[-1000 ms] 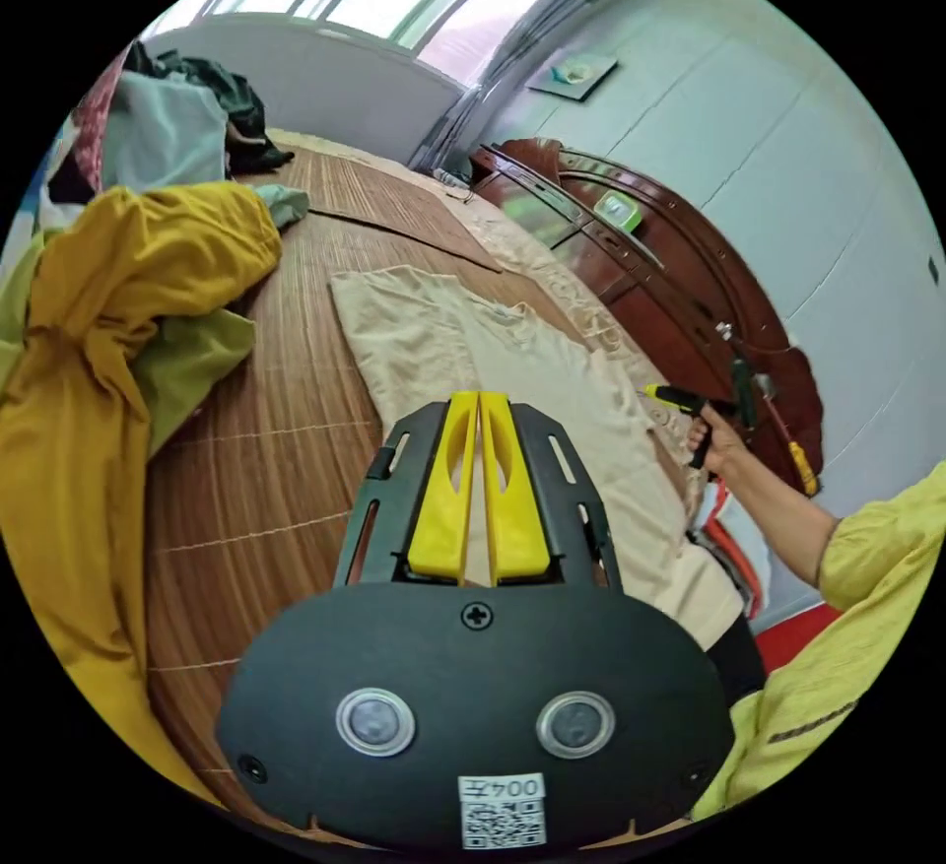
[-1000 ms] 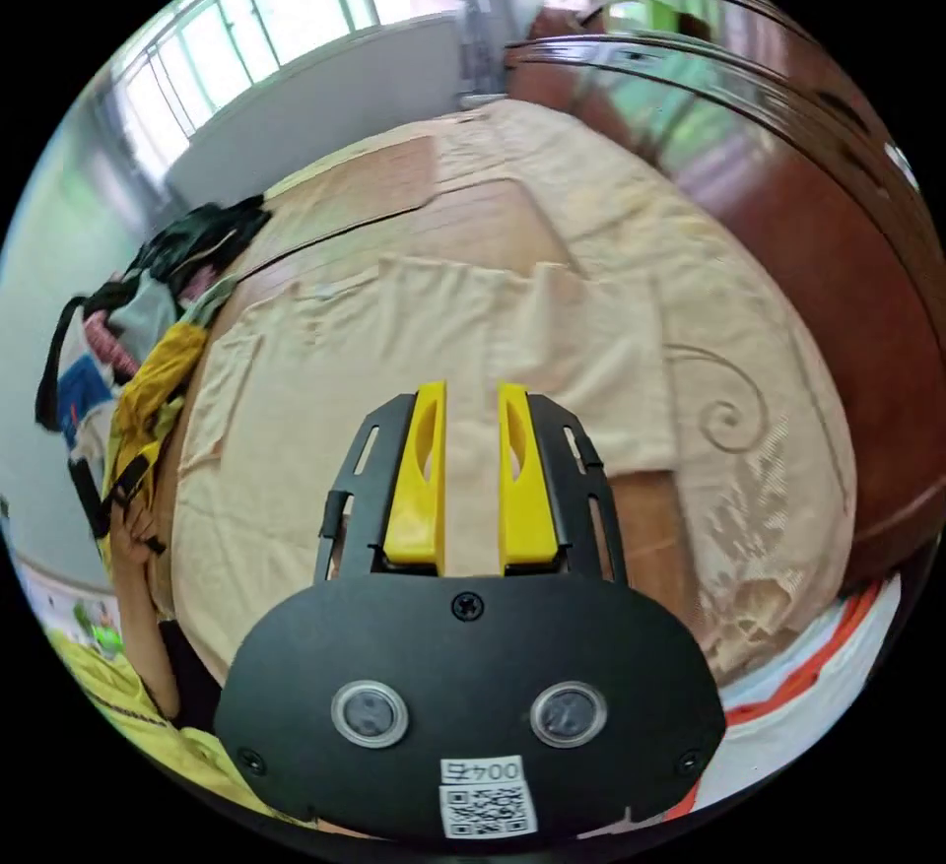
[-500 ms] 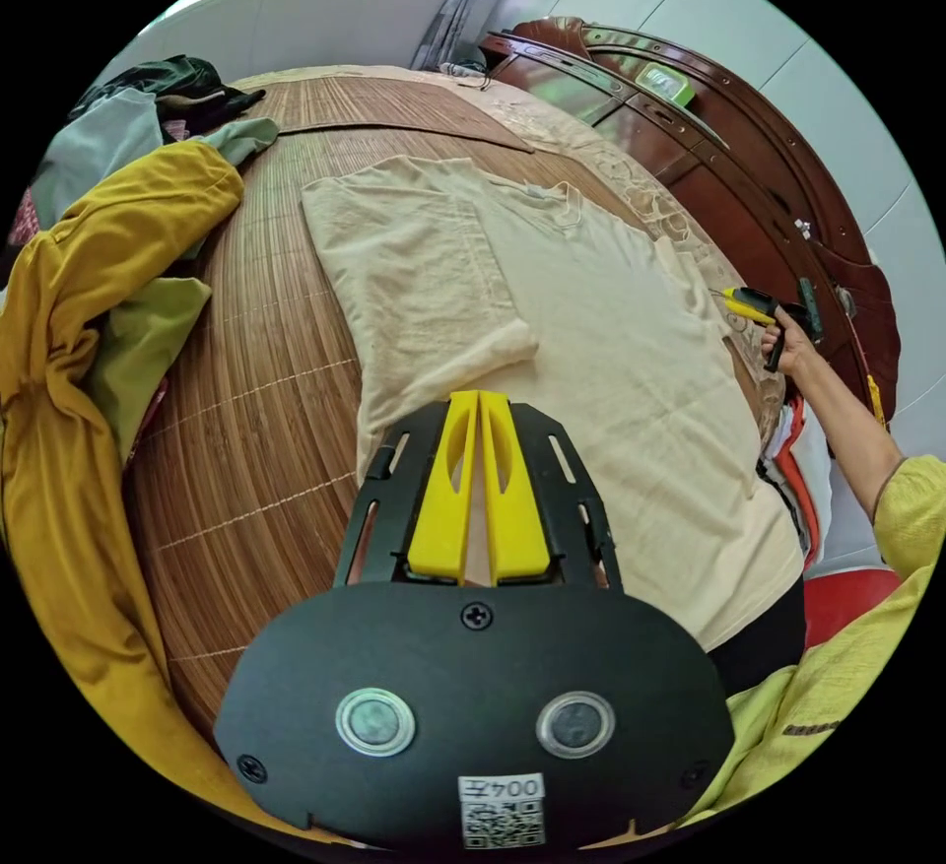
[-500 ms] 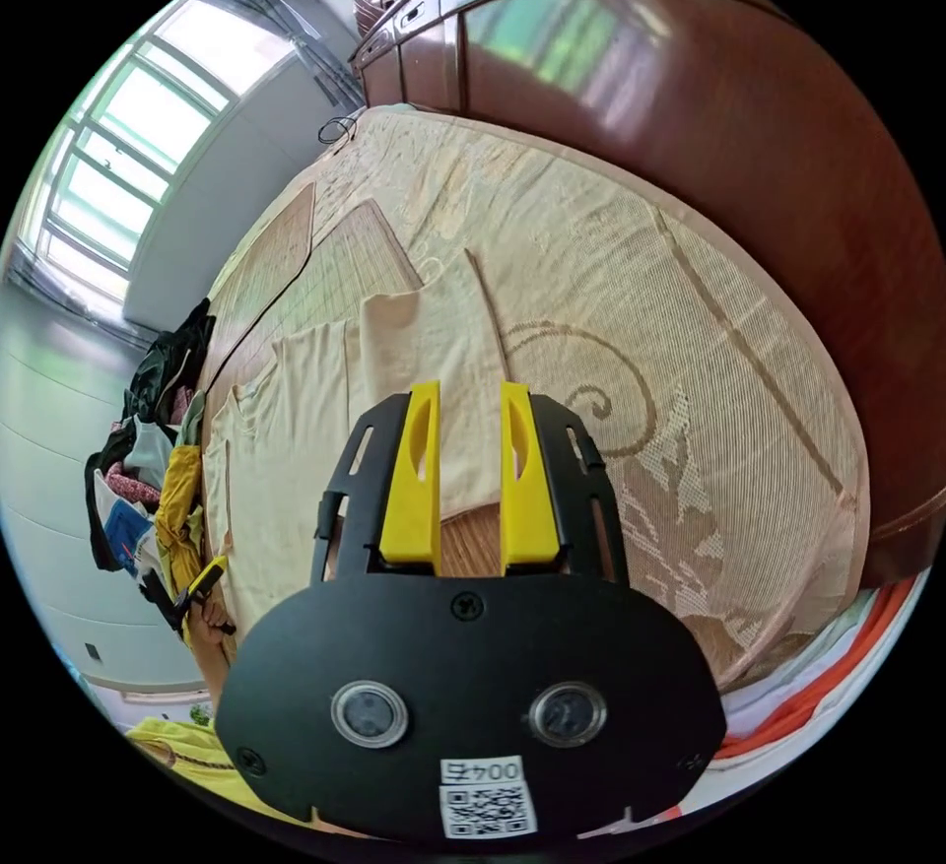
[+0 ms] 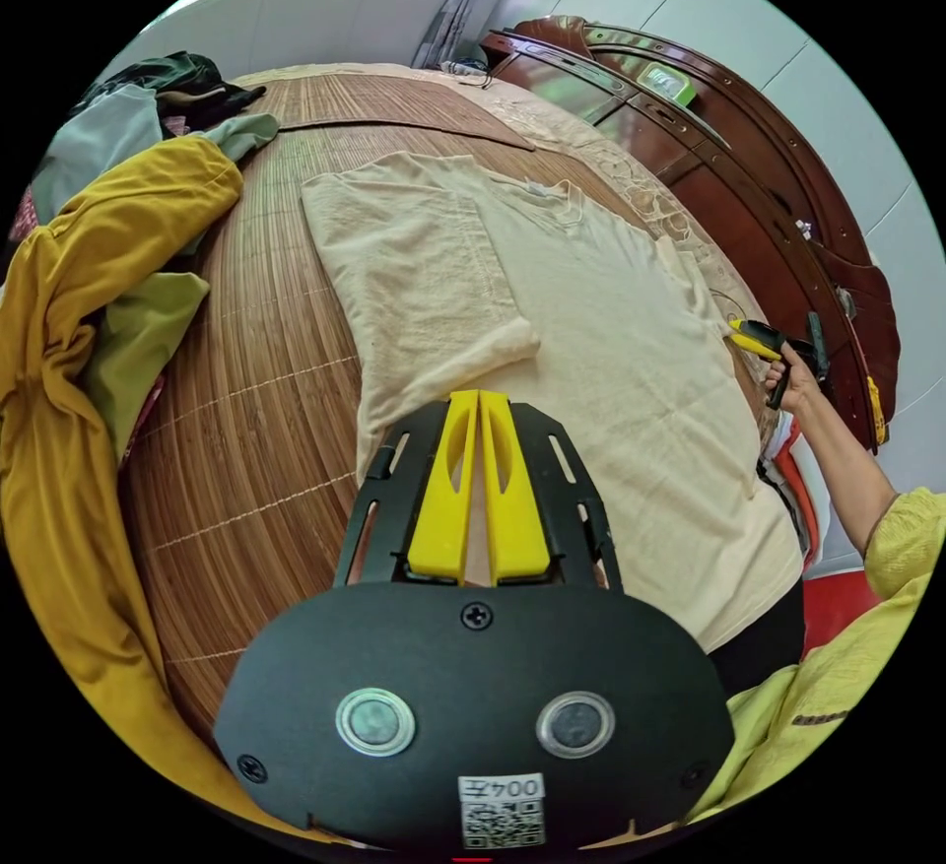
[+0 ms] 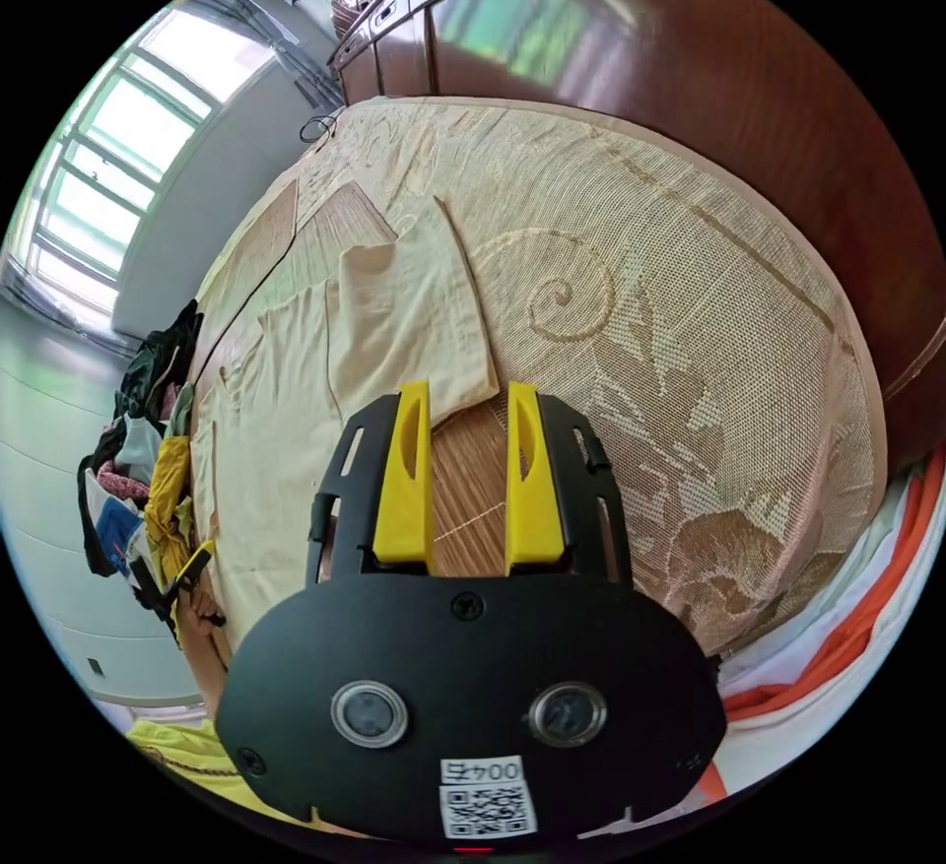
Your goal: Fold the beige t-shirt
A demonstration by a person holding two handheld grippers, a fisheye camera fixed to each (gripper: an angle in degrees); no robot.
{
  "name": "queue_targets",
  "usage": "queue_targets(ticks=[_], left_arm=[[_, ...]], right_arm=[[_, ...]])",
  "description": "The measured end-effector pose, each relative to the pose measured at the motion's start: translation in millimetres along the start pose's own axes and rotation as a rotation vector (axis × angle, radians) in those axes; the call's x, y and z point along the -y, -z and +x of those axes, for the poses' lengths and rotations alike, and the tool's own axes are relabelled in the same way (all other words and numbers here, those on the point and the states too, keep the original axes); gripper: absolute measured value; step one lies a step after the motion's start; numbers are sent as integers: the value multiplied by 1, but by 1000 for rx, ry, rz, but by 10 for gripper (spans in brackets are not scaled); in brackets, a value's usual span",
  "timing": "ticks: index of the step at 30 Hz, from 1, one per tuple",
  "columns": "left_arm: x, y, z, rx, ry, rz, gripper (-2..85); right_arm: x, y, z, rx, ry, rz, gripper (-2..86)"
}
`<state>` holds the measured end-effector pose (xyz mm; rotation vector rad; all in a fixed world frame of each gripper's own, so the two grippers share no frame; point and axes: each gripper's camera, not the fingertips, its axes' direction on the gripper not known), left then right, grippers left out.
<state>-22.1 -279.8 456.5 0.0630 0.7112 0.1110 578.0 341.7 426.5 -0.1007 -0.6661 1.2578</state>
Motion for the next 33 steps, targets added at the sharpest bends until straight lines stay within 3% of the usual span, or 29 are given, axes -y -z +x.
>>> queue_targets(ticks=[9, 17, 23, 28, 30, 33], left_arm=[[4, -28, -11, -40, 18, -1, 3], [7, -56, -12, -42, 19, -1, 2], [10, -82, -16, -63, 30, -2, 3], [13, -105, -15, -69, 32, -2, 5], [14, -116, -13, -71, 30, -1, 9], [17, -131, -6, -77, 4, -3, 16]], right_arm=[[-4, 31, -63, -174, 106, 46, 37], [-69, 29, -220, -436, 725, 73, 24], [-147, -22, -272, -586, 1031, 79, 6], [-167, -42, -259, -668, 937, 110, 8], [-163, -23, -247, -617, 807, 130, 13], [-148, 26, -207, -416, 425, 156, 31]])
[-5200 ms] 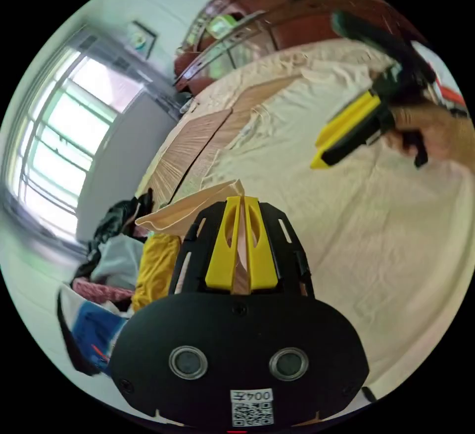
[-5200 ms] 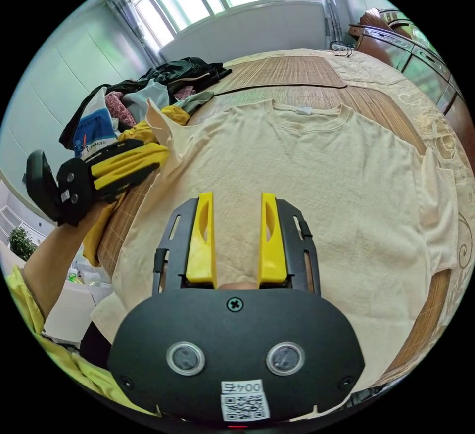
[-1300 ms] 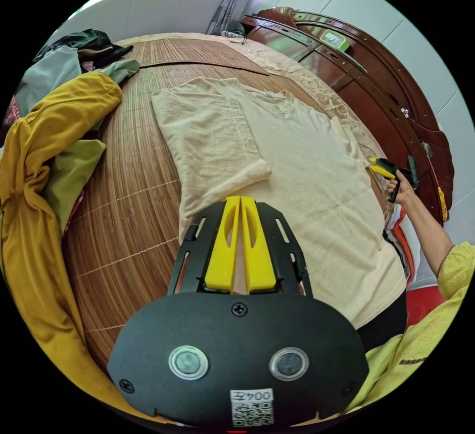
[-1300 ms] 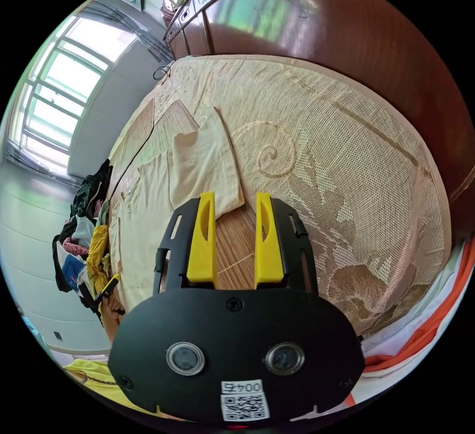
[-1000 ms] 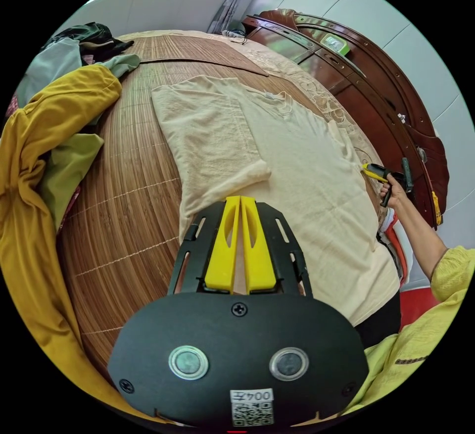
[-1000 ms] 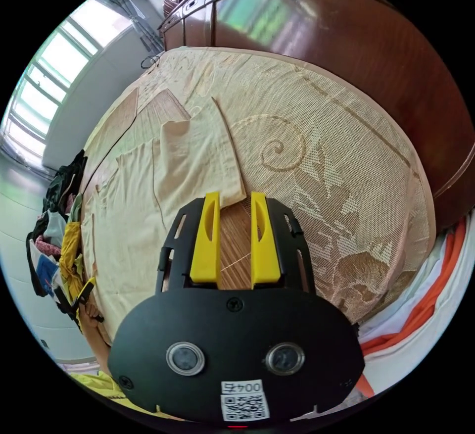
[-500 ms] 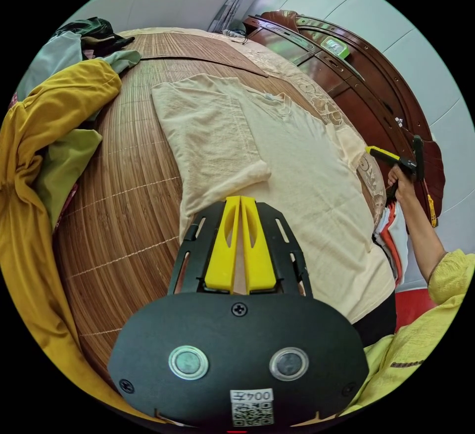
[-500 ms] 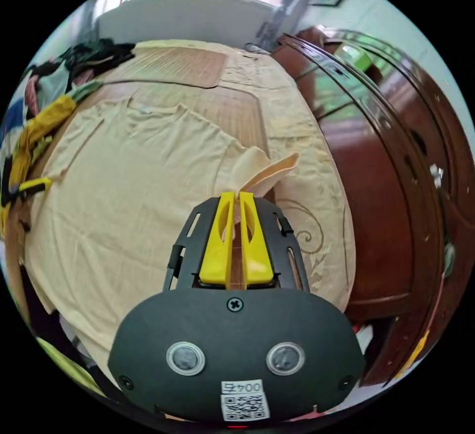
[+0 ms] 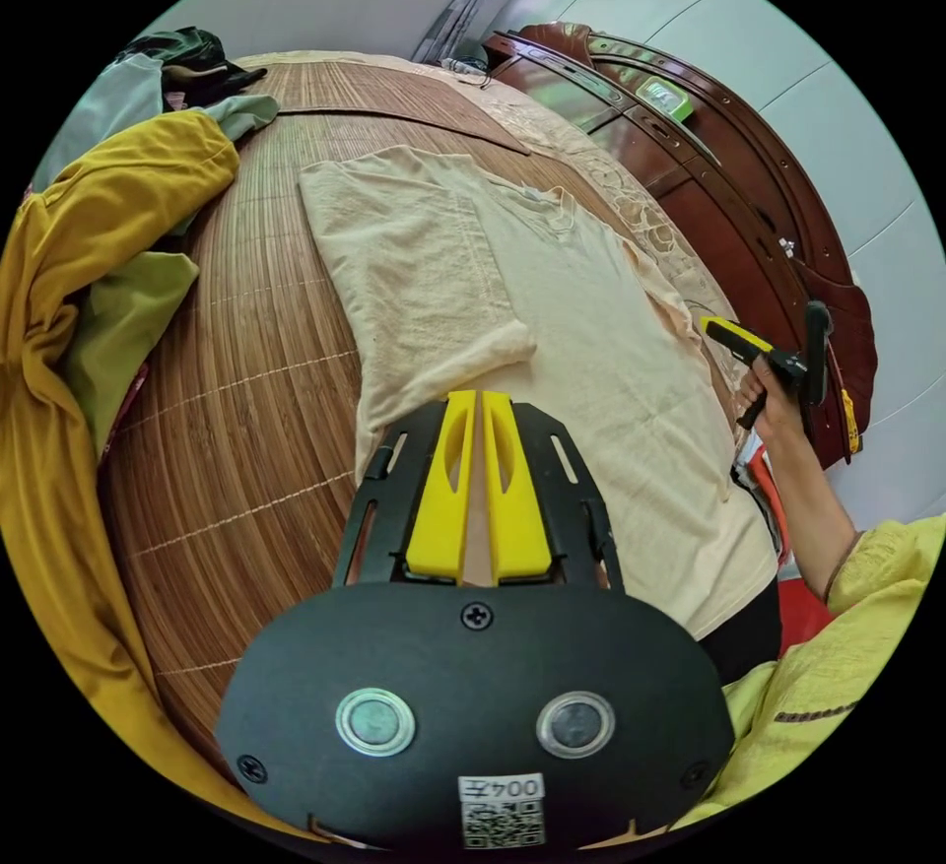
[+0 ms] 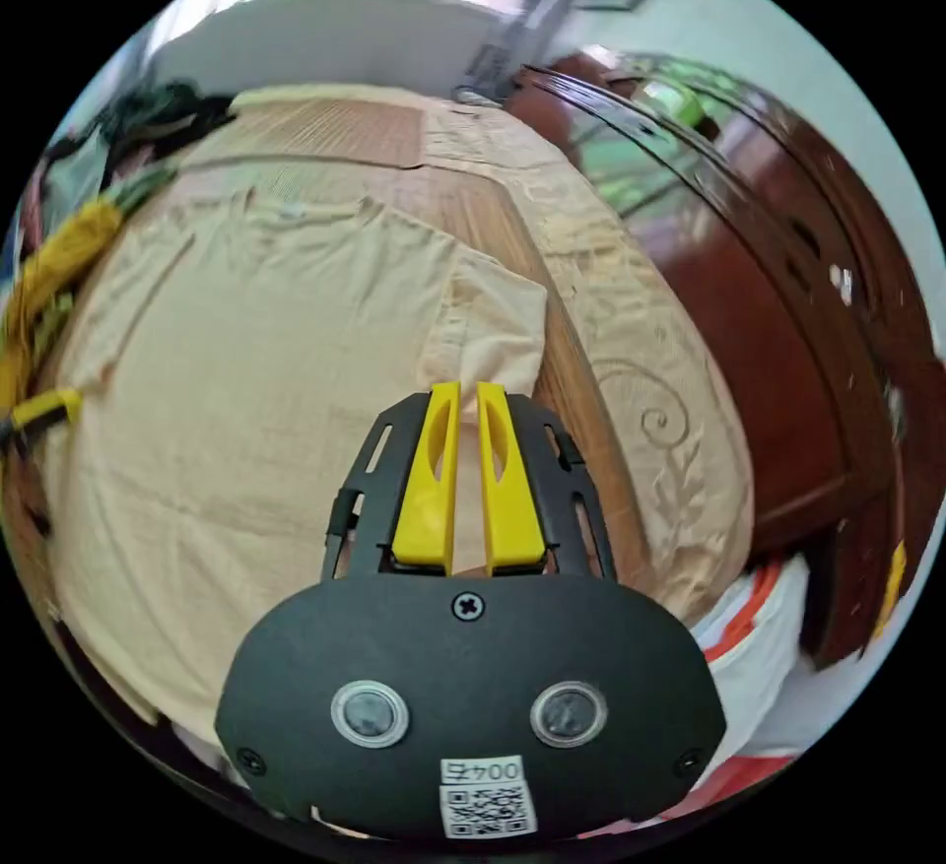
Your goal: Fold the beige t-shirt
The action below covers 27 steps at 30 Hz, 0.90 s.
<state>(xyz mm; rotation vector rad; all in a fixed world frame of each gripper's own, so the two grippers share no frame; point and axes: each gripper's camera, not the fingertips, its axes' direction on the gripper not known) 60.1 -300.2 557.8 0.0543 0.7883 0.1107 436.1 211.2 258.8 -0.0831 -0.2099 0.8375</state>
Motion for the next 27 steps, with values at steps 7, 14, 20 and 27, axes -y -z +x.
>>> queue_targets(ticks=[7, 14, 20, 27], left_arm=[[2, -17, 43, 63, -122, 58, 16], [71, -64, 121, 53, -266, 3, 6], [172, -161, 193, -10, -362, -113, 17], [317, -304, 234, -117, -279, -194, 36]], right_arm=[[-108, -28, 138, 899, -915, 147, 0], [-119, -45, 126, 845, -515, 167, -1], [-91, -52, 62, 515, -11, 18, 81], [-118, -68, -6, 269, 166, 100, 83]])
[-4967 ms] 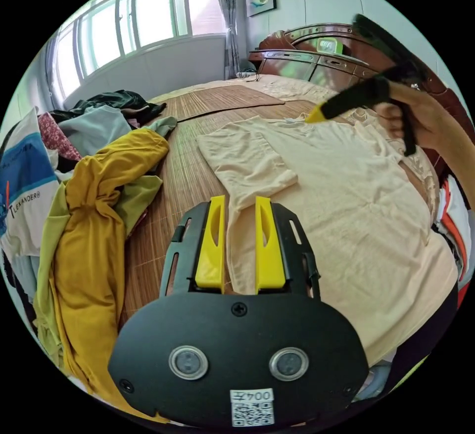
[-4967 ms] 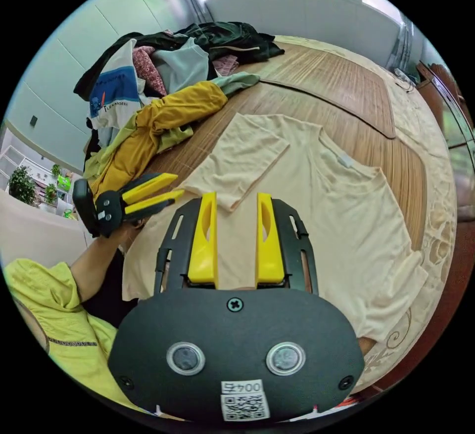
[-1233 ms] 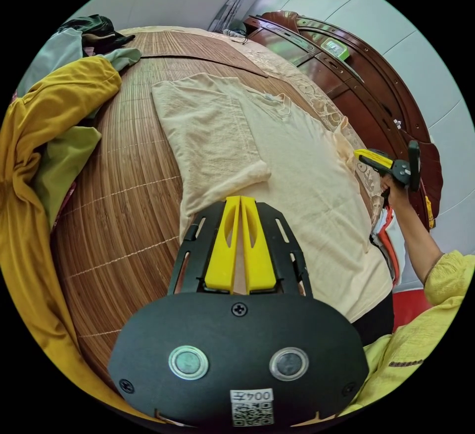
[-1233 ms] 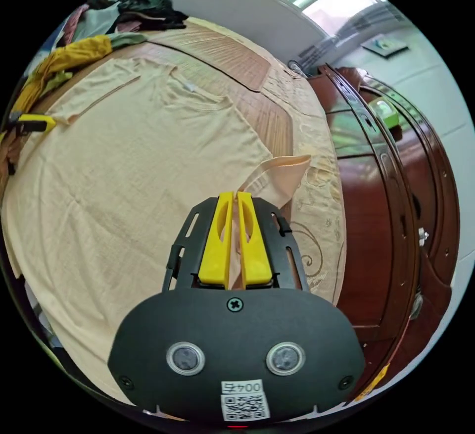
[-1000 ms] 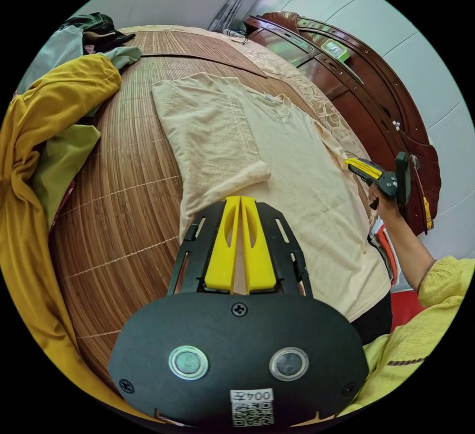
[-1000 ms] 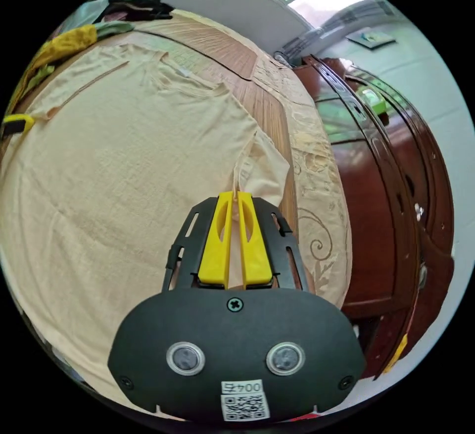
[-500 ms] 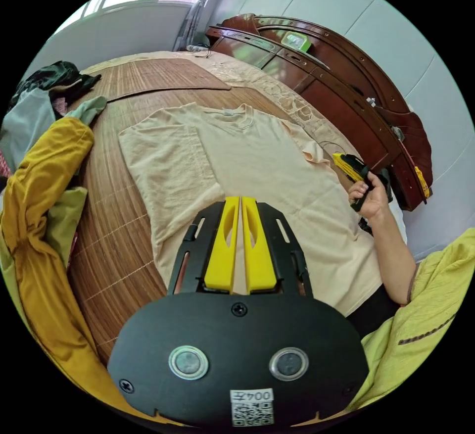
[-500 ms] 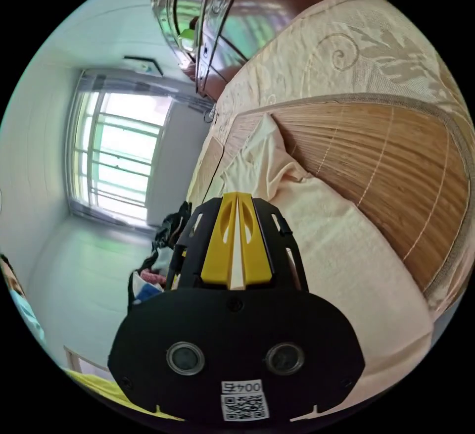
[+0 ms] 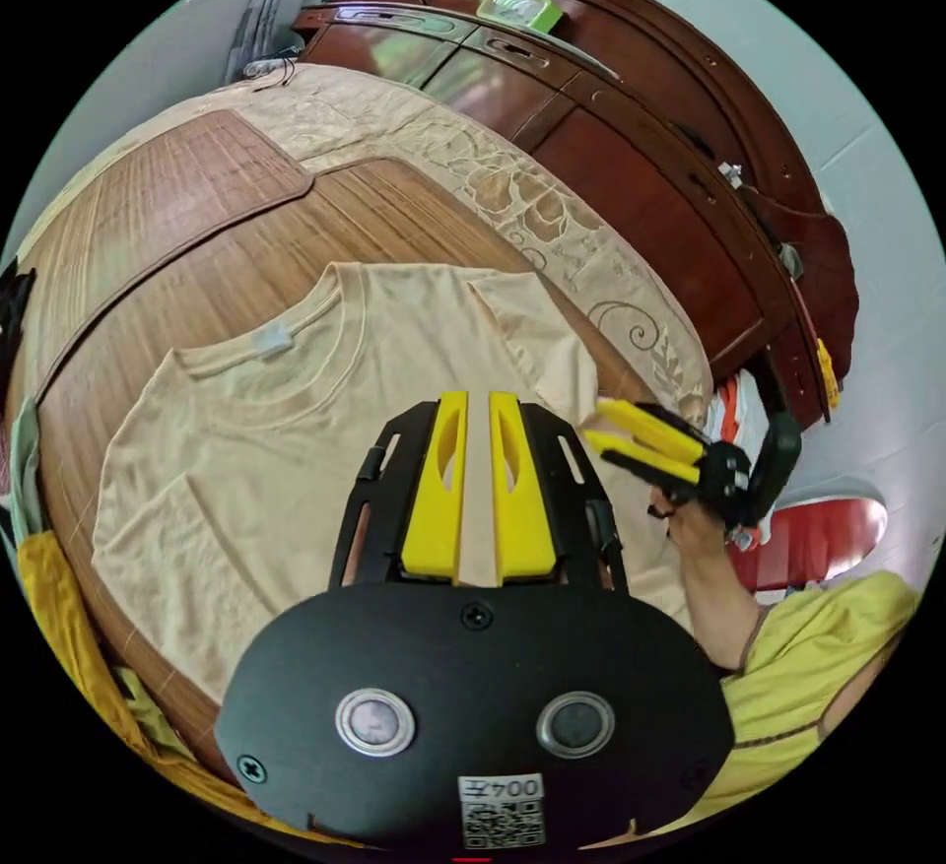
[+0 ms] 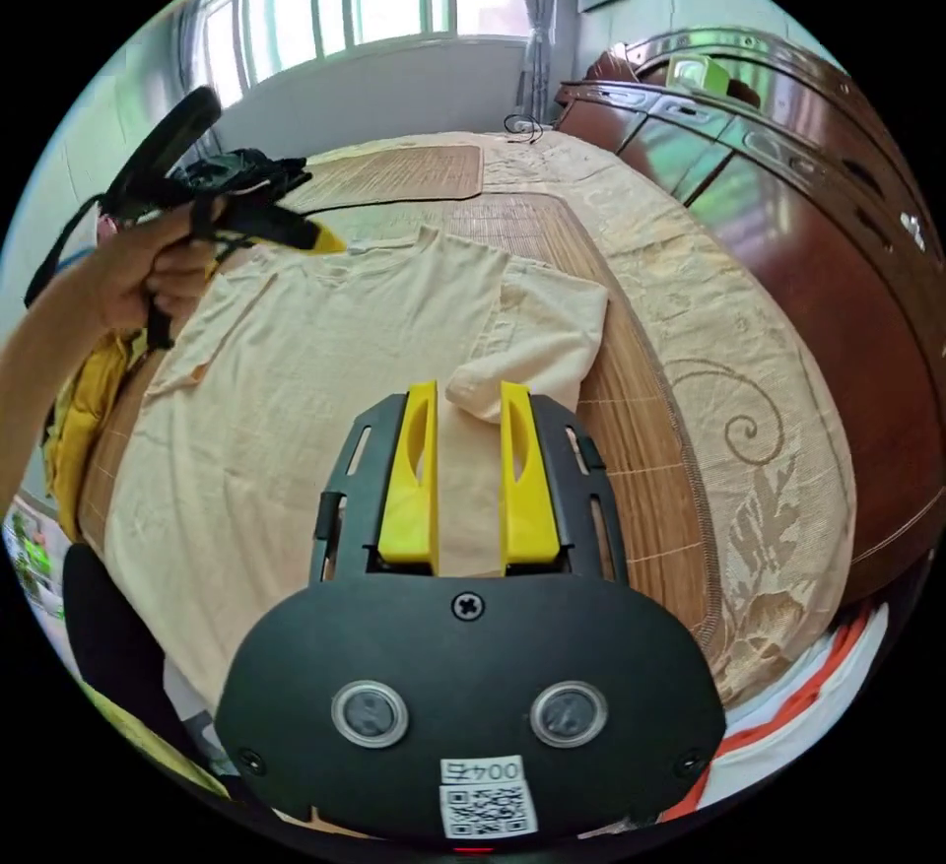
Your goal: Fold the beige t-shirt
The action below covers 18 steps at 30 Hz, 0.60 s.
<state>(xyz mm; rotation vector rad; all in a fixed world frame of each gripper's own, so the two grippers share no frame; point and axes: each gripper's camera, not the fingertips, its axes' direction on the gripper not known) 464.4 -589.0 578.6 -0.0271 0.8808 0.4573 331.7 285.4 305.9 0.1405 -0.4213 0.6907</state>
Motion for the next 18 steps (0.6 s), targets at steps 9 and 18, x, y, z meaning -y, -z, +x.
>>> queue_targets(ticks=[9, 18], left_arm=[[126, -152, -15, -18, 45, -43, 77], [169, -232, -20, -4, 59, -81, 63]], right_arm=[[-17, -83, -64, -270, 116, -134, 75], [-33, -122, -67, -204, 79, -146, 37]])
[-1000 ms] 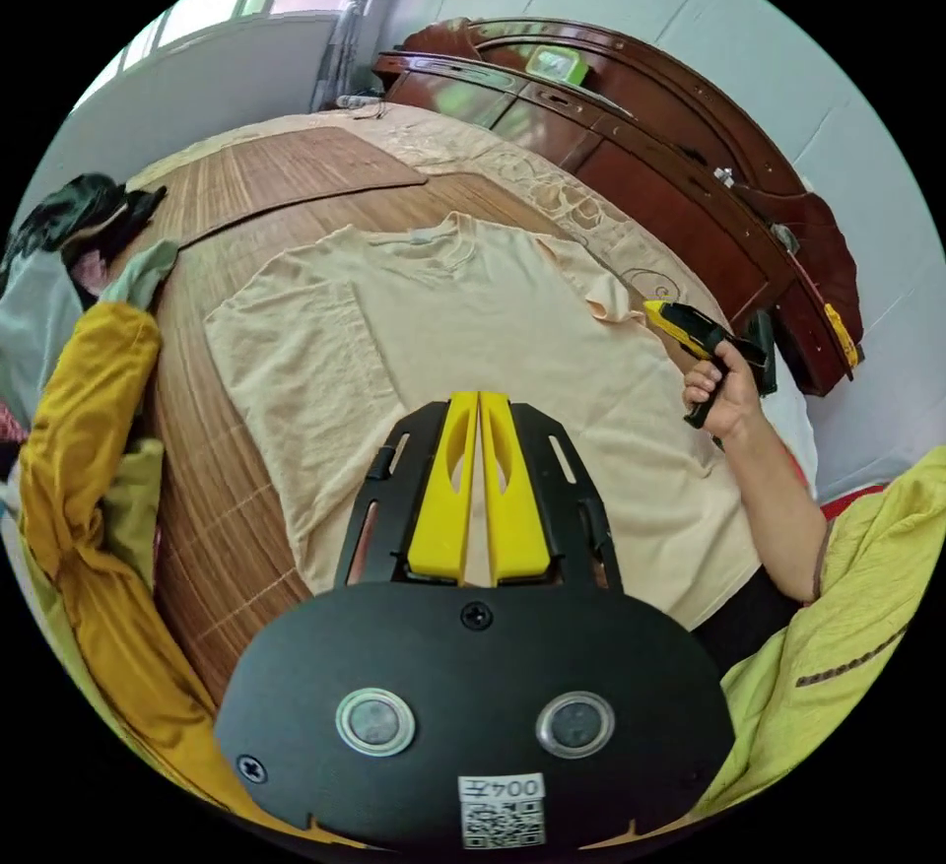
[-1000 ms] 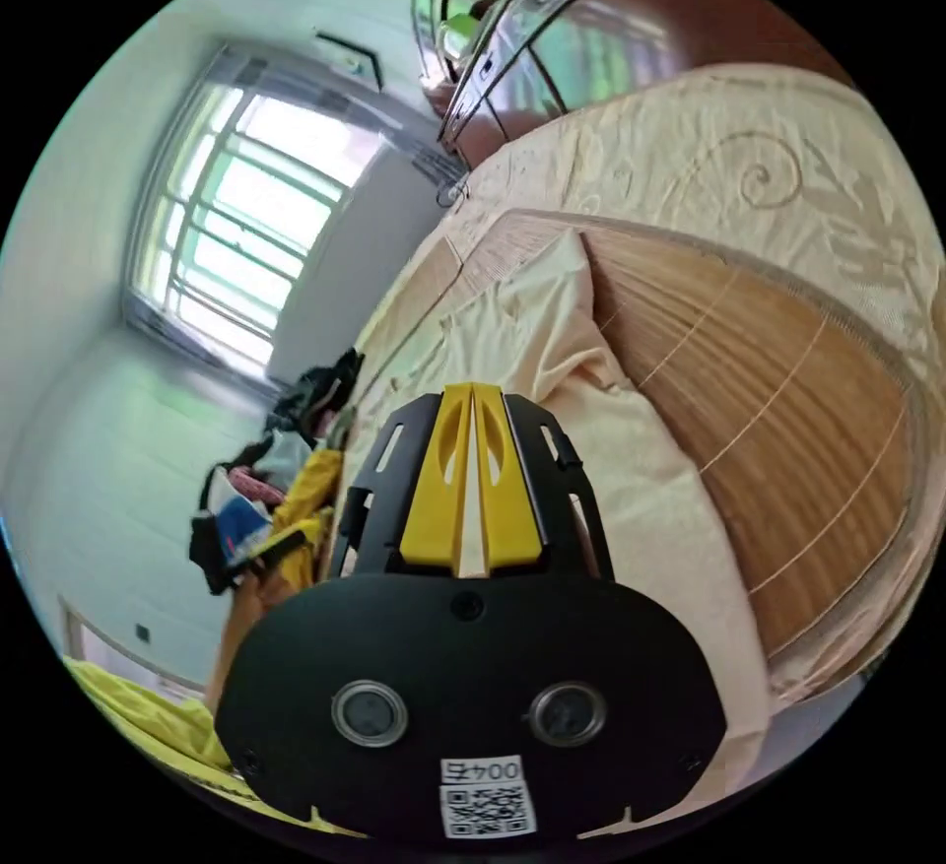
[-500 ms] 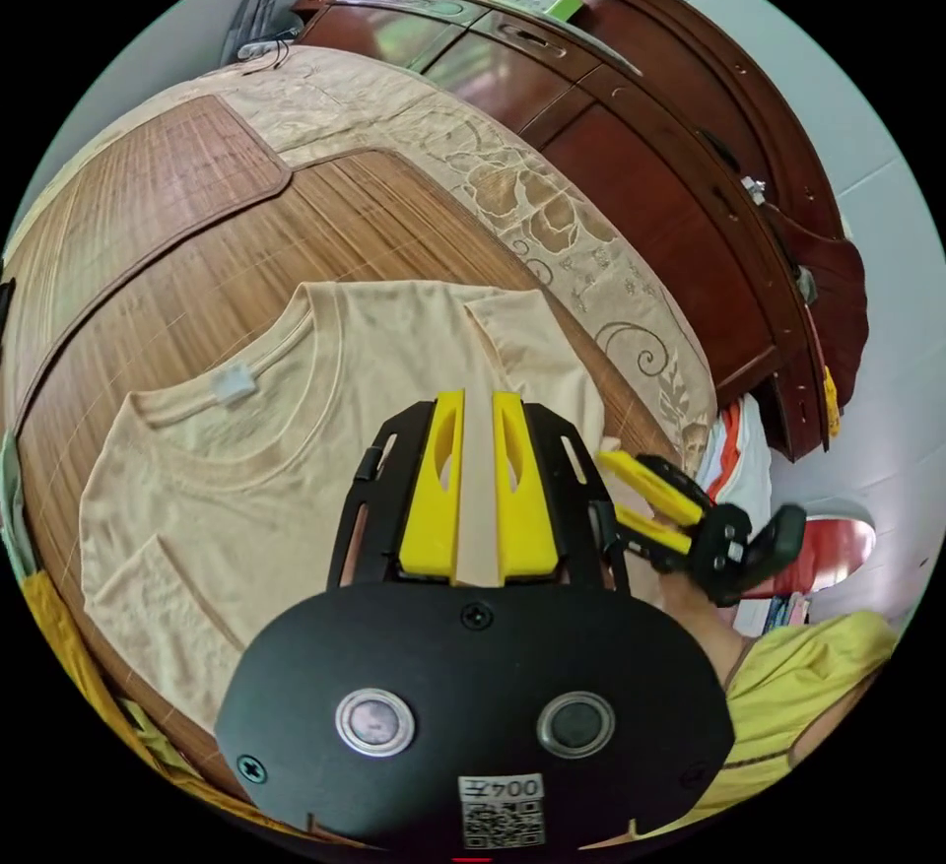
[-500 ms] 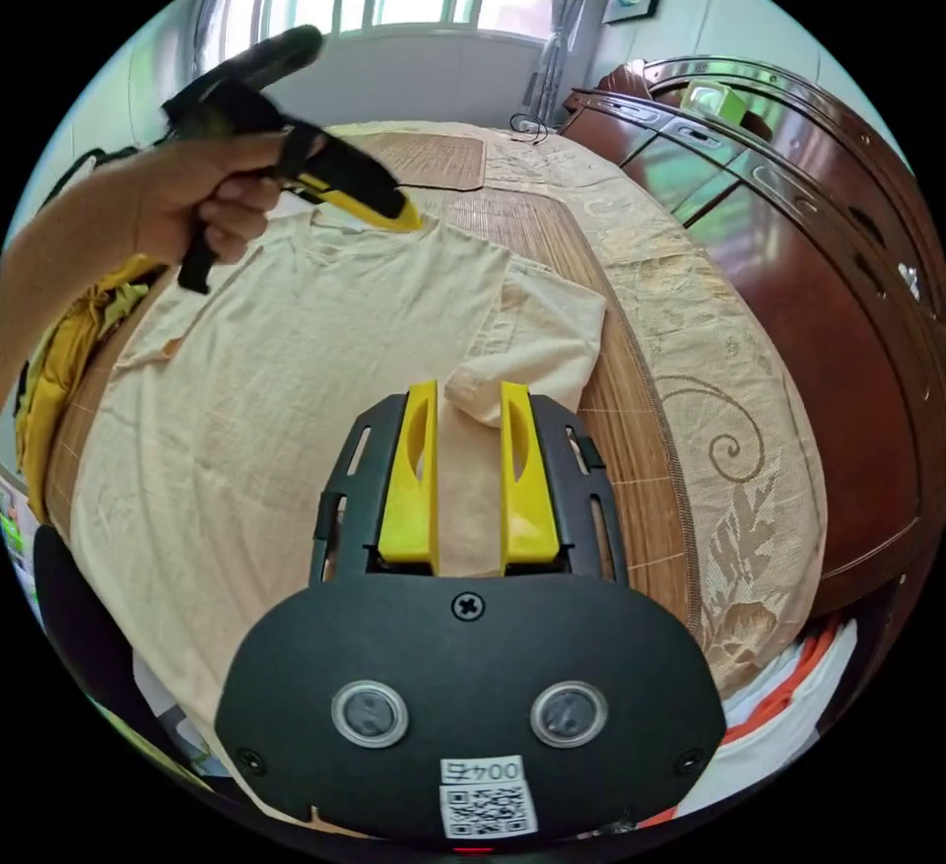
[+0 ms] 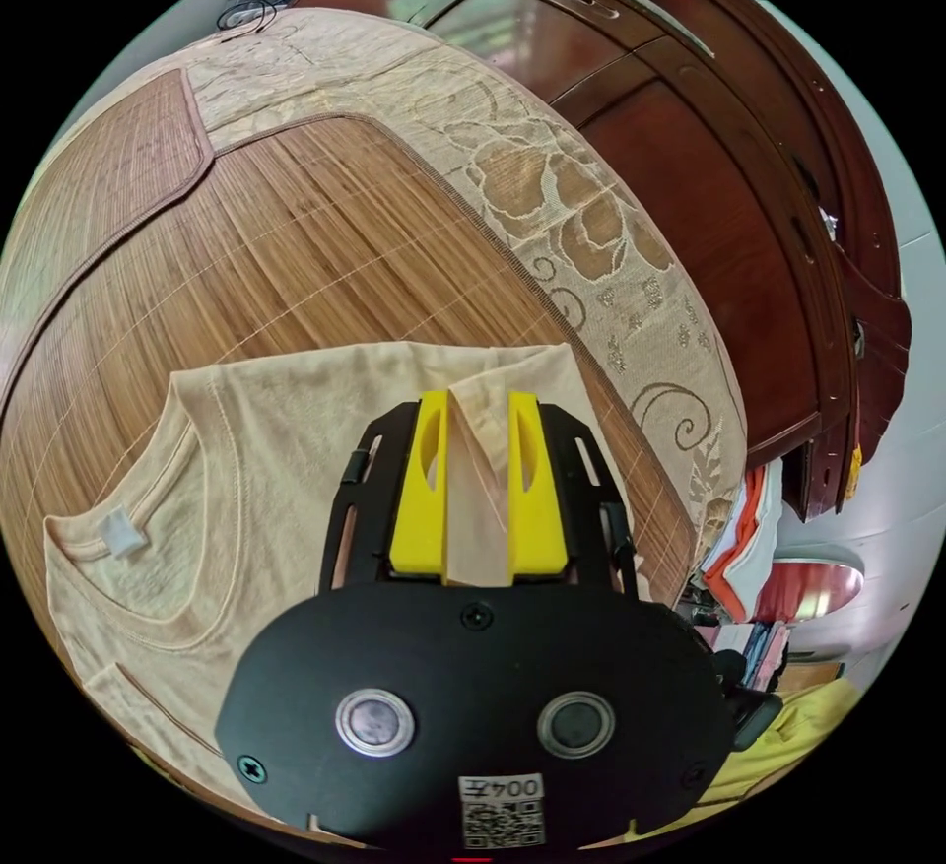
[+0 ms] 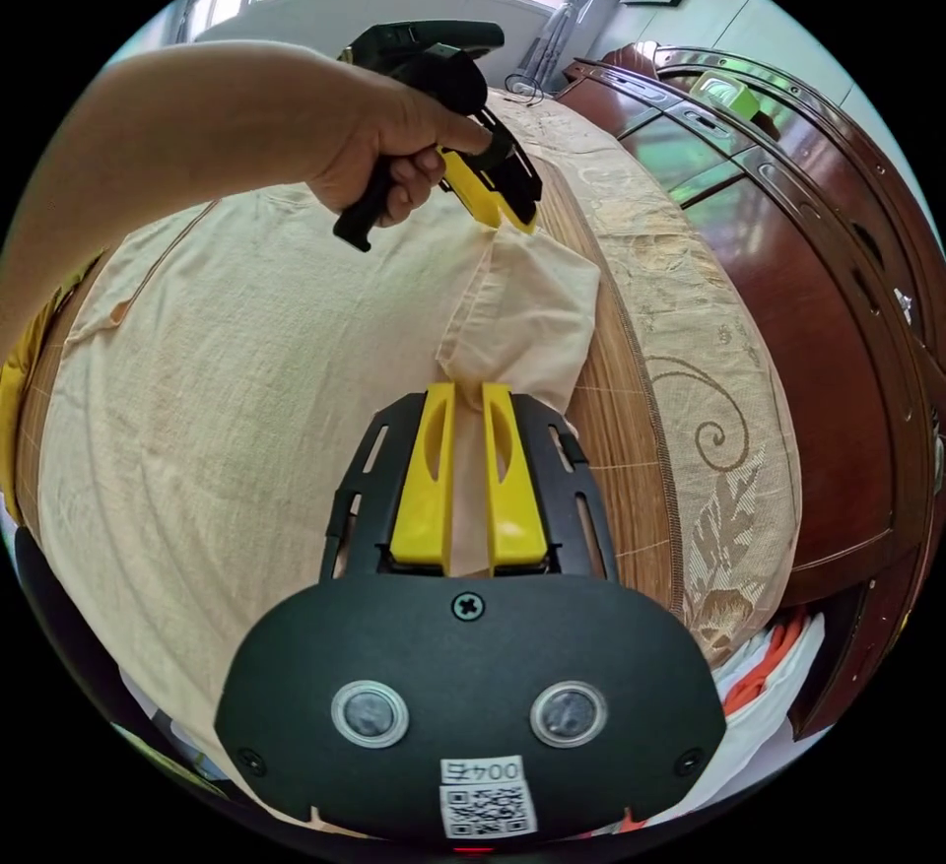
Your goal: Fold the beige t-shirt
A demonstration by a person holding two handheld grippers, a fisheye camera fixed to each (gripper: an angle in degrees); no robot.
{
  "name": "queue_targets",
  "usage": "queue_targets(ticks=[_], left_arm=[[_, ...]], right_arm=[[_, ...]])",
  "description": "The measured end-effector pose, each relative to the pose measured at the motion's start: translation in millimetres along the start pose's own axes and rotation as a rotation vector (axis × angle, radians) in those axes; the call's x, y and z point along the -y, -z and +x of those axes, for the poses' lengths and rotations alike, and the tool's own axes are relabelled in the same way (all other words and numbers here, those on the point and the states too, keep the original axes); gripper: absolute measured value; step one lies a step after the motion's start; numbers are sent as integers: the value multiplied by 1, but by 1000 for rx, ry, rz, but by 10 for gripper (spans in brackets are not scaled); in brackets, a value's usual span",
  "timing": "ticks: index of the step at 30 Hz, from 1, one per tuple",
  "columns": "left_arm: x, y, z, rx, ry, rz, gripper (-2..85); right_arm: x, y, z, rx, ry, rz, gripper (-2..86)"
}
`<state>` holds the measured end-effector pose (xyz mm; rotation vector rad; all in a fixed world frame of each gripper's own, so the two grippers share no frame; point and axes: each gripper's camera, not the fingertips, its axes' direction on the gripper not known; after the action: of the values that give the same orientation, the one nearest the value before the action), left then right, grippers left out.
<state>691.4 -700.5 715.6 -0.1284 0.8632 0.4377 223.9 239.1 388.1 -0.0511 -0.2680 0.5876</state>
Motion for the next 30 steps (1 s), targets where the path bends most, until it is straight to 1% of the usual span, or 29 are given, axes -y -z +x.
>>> queue_targets(ticks=[3, 10, 12, 16, 21, 27, 30], left_arm=[[7, -10, 11, 75, -43, 2, 28], [13, 10, 34, 103, -83, 122, 11], [8, 16, 38, 140, -78, 161, 10], [-6, 6, 26, 215, -45, 172, 9], [-22, -17, -15, 157, 56, 171, 10], [-22, -46, -36, 136, 78, 108, 15], [-24, -48, -42, 140, 87, 114, 18]], right_arm=[[-1, -12, -3, -3, -12, -10, 18], [-7, -10, -18, -88, -25, 80, 3], [-8, -8, -17, -86, -37, 104, 3], [-11, -9, -14, -25, -46, 129, 3], [-6, -18, -20, -11, -25, 97, 3], [2, -32, -21, 2, -16, 24, 9], [6, -40, -18, 26, -14, -26, 16]])
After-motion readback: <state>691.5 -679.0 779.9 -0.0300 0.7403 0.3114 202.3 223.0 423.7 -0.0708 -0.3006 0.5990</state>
